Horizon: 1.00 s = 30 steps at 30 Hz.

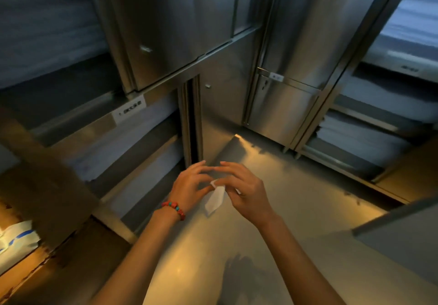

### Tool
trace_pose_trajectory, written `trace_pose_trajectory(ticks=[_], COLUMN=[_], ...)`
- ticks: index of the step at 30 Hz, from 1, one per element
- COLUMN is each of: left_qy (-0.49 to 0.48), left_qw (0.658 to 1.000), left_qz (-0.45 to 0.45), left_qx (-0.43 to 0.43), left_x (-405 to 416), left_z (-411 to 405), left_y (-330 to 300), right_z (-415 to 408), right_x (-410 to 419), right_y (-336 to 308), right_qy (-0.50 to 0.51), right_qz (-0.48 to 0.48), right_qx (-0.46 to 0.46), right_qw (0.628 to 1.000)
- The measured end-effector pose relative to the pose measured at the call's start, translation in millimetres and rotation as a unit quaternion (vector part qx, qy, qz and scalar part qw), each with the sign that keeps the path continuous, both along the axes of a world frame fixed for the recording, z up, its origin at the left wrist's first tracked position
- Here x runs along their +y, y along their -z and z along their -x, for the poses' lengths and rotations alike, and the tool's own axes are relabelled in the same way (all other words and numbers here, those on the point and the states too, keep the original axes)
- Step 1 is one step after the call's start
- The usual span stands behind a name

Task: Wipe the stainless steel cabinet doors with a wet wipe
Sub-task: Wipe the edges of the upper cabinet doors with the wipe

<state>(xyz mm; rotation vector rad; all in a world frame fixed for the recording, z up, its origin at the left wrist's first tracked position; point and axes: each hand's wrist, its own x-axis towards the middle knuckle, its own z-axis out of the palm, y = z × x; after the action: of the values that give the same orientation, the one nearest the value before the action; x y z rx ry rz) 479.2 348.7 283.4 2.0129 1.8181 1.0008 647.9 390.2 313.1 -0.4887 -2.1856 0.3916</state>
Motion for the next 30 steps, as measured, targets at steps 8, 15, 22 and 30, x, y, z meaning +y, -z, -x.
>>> trace_pose_trajectory(ticks=[8, 15, 22, 30], left_qy=[-0.013, 0.007, 0.078, 0.159], left_qw=[0.990, 0.983, 0.983, 0.961], left_qz=[-0.096, -0.121, -0.142, -0.215], left_qx=[0.100, 0.141, 0.088, 0.074], left_x=[50.1, 82.1, 123.8, 188.6], left_z=[-64.4, -92.8, -113.5, -115.1], left_y=[-17.4, -22.4, -18.0, -15.9], right_z=[-79.2, -109.0, -124.2, -116.5], right_x=[35.9, 52.9, 80.5, 135.5], right_y=[11.7, 9.6, 13.3, 17.1], right_qy=[0.101, 0.185, 0.239, 0.269], right_qz=[-0.011, 0.087, 0.182, 0.199], right_qx=[-0.035, -0.006, -0.049, -0.100], right_qw=[0.994, 0.979, 0.953, 0.937])
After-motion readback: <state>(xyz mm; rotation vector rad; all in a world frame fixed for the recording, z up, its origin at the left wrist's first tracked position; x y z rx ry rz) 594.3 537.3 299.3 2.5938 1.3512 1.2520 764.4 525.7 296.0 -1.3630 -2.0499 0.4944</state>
